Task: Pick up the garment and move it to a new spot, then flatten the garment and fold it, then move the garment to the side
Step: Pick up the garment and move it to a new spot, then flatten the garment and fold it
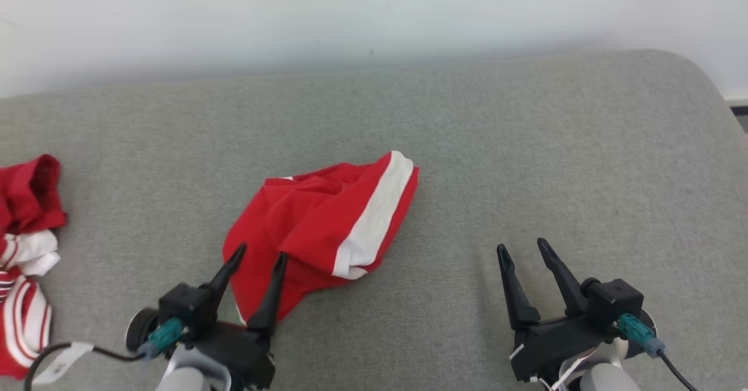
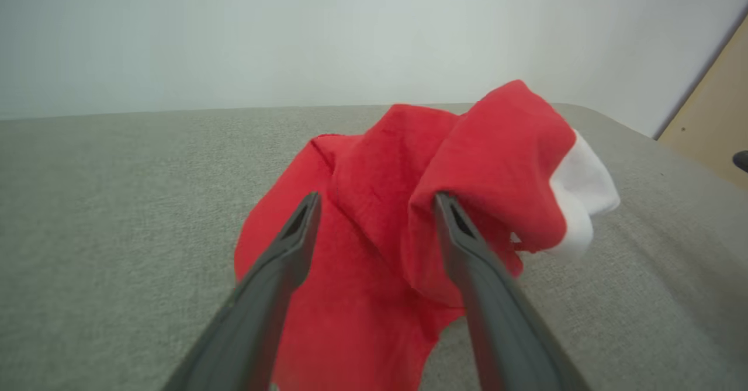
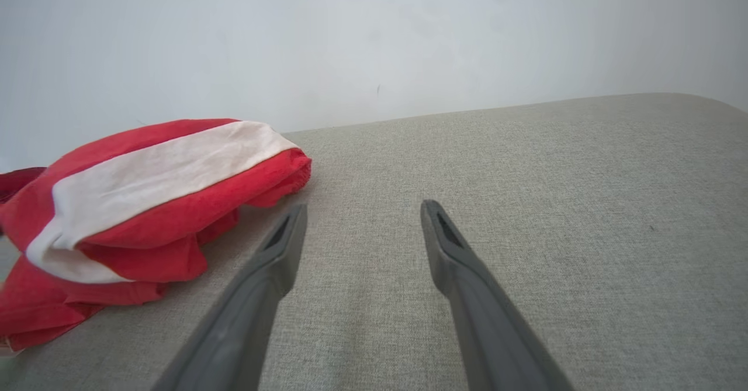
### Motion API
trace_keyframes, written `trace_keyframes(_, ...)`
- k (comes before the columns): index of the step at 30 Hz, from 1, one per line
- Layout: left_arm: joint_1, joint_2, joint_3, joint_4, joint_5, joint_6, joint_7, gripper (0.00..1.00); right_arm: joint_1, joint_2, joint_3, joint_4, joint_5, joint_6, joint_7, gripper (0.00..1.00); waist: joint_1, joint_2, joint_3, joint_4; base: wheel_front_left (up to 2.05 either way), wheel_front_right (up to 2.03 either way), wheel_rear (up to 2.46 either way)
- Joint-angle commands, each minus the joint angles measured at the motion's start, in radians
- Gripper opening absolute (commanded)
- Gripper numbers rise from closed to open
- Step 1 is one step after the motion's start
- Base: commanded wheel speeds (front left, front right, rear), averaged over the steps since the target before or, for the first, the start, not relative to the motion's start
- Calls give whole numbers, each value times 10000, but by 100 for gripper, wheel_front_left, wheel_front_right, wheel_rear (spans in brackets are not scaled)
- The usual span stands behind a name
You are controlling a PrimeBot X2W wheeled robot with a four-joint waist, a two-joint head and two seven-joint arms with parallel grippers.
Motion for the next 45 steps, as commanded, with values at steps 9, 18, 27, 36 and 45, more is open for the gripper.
trace_keyframes(9, 1528, -250, 1343, -453, 420, 99, -46, 100, 352, -74, 272, 39, 103, -3, -3, 100, 0, 1, -678, 747, 0, 0, 0)
trace_keyframes(18, 2735, -374, 2273, -1461, 749, 305, -46, 100, 500, -19, 646, 86, 169, -3, -3, 100, 0, 1, -952, 1250, 0, 0, 0)
trace_keyframes(27, 3452, -405, 2751, -1725, 765, 269, -48, 100, 625, -124, 1809, 274, 383, -3, -3, 100, 0, 1, -1071, 1751, 0, 0, 0)
trace_keyframes(36, 3377, -408, 2504, -1695, 435, 375, -46, 100, 124, -166, 2649, 1095, 686, -3, -3, 100, 0, 1, -858, 2563, 0, 0, 0)
trace_keyframes(45, 3244, -409, 2194, -1714, 473, 212, -48, 100, -506, -62, 2331, 2163, 424, -3, -5, 16, 0, 1, -591, 3484, 0, 0, 0)
